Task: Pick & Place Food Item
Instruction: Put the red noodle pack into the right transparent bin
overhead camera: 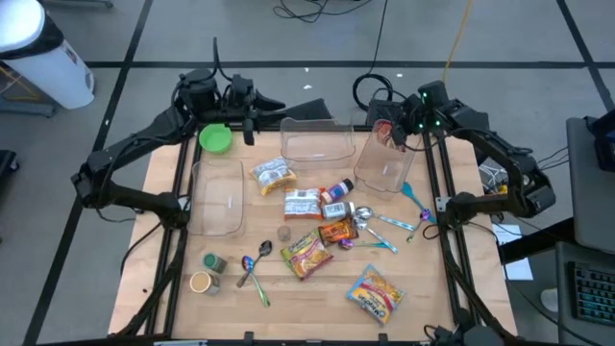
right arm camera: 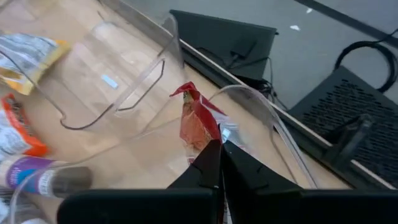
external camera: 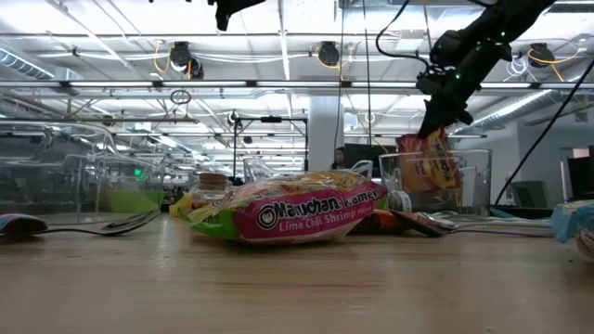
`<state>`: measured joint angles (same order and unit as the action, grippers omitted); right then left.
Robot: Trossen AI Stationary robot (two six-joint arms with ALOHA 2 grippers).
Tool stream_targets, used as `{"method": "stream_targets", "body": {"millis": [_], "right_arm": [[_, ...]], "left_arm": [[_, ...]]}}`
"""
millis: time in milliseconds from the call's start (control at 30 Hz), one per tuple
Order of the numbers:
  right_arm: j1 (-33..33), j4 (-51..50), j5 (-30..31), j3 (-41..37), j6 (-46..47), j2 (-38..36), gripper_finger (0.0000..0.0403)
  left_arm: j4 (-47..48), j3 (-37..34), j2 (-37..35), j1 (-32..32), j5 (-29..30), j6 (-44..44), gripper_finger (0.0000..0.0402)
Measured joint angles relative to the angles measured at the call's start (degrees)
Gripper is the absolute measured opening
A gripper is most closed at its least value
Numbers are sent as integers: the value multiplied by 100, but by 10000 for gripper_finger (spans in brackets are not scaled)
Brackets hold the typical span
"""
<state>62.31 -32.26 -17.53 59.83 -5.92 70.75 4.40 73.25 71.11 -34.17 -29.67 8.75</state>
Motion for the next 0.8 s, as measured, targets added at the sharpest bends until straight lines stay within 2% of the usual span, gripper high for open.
{"method": "stream_targets", "body": {"millis": [100, 600, 800], "right_arm": [[126, 20, -215, 0, -33, 160, 0], [152, 482, -189, 0, -96, 874, 0], [181, 745, -49, -192, -102, 921, 0]], "left_arm": [[-2, 0, 0, 1, 19, 0, 154], [4, 0, 2, 2, -28, -107, 154], [5, 0, 2, 1, -31, -107, 154]]}}
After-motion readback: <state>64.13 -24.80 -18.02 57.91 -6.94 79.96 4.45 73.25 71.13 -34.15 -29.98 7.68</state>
